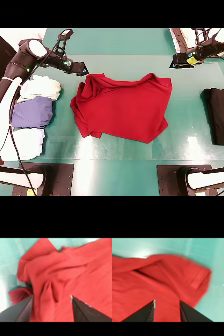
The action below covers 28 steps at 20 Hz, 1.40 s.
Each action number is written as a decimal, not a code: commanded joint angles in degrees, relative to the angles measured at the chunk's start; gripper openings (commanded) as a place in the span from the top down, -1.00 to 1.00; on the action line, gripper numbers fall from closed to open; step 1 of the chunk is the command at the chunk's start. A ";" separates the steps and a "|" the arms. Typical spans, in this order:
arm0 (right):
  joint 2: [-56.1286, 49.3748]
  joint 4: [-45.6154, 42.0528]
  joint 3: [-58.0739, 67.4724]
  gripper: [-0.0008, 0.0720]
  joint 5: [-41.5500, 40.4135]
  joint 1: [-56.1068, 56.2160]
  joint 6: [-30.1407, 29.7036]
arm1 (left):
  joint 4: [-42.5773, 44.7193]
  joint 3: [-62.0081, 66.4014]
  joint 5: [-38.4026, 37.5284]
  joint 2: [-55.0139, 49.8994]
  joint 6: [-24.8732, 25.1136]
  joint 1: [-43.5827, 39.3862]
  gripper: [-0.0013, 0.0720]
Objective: Fold the shirts.
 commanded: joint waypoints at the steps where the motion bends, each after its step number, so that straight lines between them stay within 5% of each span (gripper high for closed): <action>1: 0.44 9.75 -0.31 -0.02 5.25 -4.52 -2.03 | 0.33 3.17 -8.15 0.24 -2.27 5.27 -0.56; 5: 7.98 12.02 -11.89 -0.02 6.29 -8.11 -3.54 | 0.42 -3.89 -14.93 3.54 -2.34 14.05 -0.37; 11: 21.79 12.15 -36.74 -0.02 -2.27 -9.25 -3.65 | -0.57 -24.92 -7.23 5.18 -2.23 16.48 -0.37; 22: 25.11 11.93 -41.68 -0.02 0.04 -9.25 -3.61 | -0.13 -30.29 0.48 5.14 -2.34 7.13 -0.33; 24: 25.31 11.91 -42.62 -0.02 0.28 -9.27 -3.32 | 0.17 -30.29 0.24 5.11 -2.27 7.13 0.37; 26: 26.21 11.89 -46.95 -0.02 -0.39 -9.27 -3.17 | 0.17 -30.29 -0.15 5.11 -2.27 7.13 0.48; 27: 26.91 11.89 -49.79 -0.02 -1.33 -9.49 -2.67 | 0.13 -30.29 -0.13 5.11 -2.25 7.13 0.89; 28: 27.45 11.91 -52.41 -0.02 -1.84 -10.10 -1.86 | 0.13 -30.23 -0.39 5.18 -2.27 7.15 0.88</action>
